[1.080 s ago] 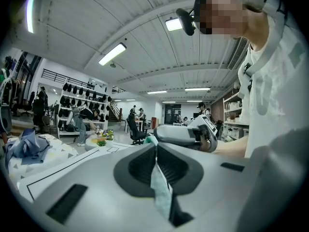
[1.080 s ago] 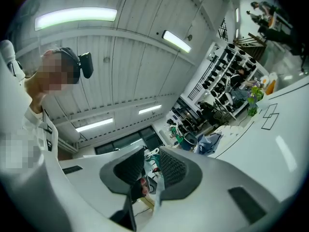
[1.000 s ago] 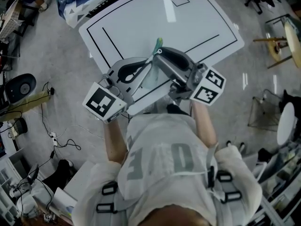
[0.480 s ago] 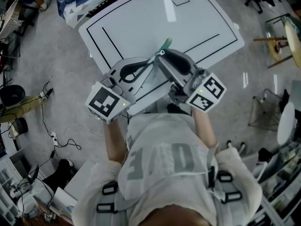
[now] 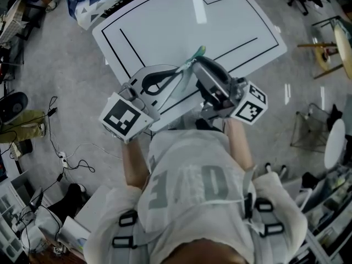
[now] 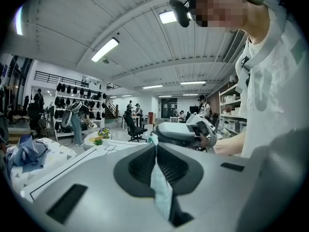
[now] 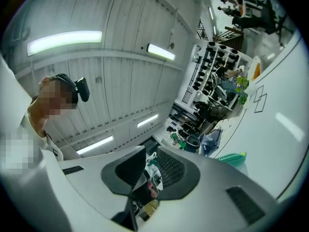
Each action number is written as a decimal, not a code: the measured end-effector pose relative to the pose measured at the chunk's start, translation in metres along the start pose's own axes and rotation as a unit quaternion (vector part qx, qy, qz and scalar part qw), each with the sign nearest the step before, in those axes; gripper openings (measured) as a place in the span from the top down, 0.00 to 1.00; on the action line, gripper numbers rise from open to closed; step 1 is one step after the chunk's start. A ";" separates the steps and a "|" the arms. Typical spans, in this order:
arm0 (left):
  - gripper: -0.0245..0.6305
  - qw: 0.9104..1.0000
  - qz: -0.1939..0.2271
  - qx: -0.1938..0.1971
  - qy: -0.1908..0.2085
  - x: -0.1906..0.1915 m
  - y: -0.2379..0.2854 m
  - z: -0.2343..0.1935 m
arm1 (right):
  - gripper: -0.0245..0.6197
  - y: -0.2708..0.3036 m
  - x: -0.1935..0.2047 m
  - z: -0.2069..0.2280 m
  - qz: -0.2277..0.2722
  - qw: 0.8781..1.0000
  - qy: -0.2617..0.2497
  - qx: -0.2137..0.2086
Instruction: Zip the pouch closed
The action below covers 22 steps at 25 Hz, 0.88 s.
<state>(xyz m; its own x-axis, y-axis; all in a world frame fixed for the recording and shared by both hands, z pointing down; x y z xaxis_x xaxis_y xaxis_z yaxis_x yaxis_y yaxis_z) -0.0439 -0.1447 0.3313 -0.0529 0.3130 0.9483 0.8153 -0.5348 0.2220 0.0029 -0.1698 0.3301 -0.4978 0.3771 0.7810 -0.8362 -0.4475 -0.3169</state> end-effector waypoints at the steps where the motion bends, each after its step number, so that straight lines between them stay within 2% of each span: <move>1: 0.94 1.000 -0.002 -0.001 0.001 0.001 0.000 -0.001 | 0.85 -0.001 0.000 0.001 0.005 1.000 0.008 0.000; 4: 0.94 1.000 -0.023 -0.012 0.016 0.007 0.003 -0.005 | 0.92 -0.001 -0.003 -0.001 0.020 0.999 0.031 -0.017; 6: 0.94 0.999 -0.036 -0.016 0.027 0.011 0.005 -0.006 | 0.92 0.003 0.001 -0.005 0.006 1.000 0.022 -0.017; 9: 0.94 0.999 -0.031 -0.013 0.024 0.011 0.006 -0.004 | 0.92 0.006 0.012 -0.005 -0.029 0.999 -0.030 0.013; 12: 0.94 1.000 -0.020 -0.009 0.018 0.009 0.005 -0.005 | 0.92 0.004 0.010 -0.004 -0.039 0.993 -0.100 0.040; 15: 0.94 1.000 -0.007 -0.008 0.003 0.005 0.001 -0.008 | 0.91 0.003 0.012 -0.008 -0.069 0.978 -0.188 0.051; 17: 0.94 1.000 -0.007 -0.006 0.002 0.005 0.000 -0.010 | 0.82 0.005 0.016 -0.013 -0.091 0.967 -0.233 0.047; 22: 0.94 1.000 -0.019 -0.003 -0.002 0.013 0.001 -0.012 | 0.81 0.019 0.018 -0.031 -0.128 0.929 -0.342 0.053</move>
<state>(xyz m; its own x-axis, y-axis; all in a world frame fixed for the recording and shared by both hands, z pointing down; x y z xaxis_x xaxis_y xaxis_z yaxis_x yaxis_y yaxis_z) -0.0508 -0.1499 0.3468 -0.0804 0.3366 0.9382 0.8090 -0.5278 0.2587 -0.0290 -0.1465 0.3216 0.0080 -0.1061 0.9943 -0.8621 -0.5045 -0.0469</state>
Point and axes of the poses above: the fingertips, and each gripper's own axes: y forward along the fingers, z to its right, x out of its underside, the point moved 1 cm from there along -y, backward along the fingers, and after that the axes turned 12 degrees about -y, right-handed, at the moved point
